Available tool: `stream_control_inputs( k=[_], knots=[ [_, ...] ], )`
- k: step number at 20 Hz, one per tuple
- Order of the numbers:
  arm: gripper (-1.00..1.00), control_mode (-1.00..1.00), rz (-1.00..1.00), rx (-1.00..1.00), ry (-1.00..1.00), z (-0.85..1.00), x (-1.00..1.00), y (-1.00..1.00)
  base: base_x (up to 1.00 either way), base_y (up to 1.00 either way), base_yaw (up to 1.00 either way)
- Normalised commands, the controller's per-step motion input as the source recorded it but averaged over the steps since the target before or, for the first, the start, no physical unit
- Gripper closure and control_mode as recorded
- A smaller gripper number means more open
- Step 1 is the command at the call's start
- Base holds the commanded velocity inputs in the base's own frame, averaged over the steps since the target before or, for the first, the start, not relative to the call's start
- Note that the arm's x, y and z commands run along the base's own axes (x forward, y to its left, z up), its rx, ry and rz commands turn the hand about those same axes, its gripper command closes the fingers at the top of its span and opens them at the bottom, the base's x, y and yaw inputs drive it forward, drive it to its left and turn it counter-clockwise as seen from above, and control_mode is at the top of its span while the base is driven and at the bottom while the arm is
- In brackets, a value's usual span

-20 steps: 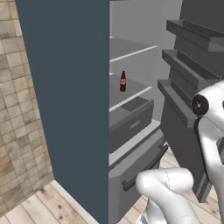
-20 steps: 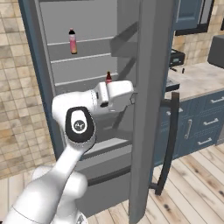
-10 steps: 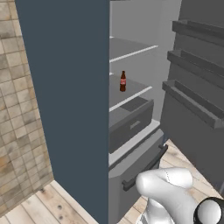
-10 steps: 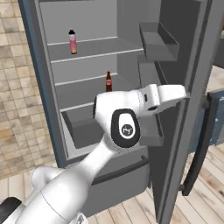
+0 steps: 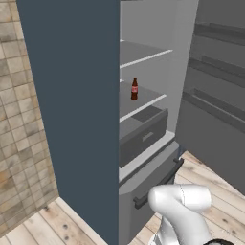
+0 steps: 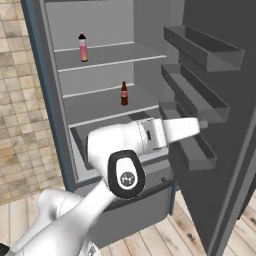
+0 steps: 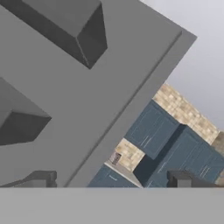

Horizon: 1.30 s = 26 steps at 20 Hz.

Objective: Open the fridge, grab two sodas, and place both sodas inside the bowl with ice on the dining counter.

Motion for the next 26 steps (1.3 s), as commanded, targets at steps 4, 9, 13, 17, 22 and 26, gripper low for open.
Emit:
stream_control_inputs(
  k=[4,9,13,17,22,26],
  knots=[
    [-1.0,-1.0,0.02,-0.01,-0.06,0.0,-0.14,0.65,0.0,0.0,0.0],
    [-1.0,-1.0,0.05,0.01,-0.03,0.0,0.14,0.66,0.0,0.0,0.0],
    [-1.0,-1.0,0.1,0.09,-0.02,0.0,0.37,0.64,0.0,0.0,0.0],
    [-1.0,-1.0,0.14,0.13,-0.04,0.0,0.36,0.68,0.0,0.0,0.0],
    [-1.0,-1.0,0.2,0.22,-0.05,0.0,0.44,0.67,0.0,0.0,0.0],
    [-1.0,-1.0,0.22,0.3,-0.03,0.0,0.43,0.67,0.0,0.0,0.0]
  ],
)
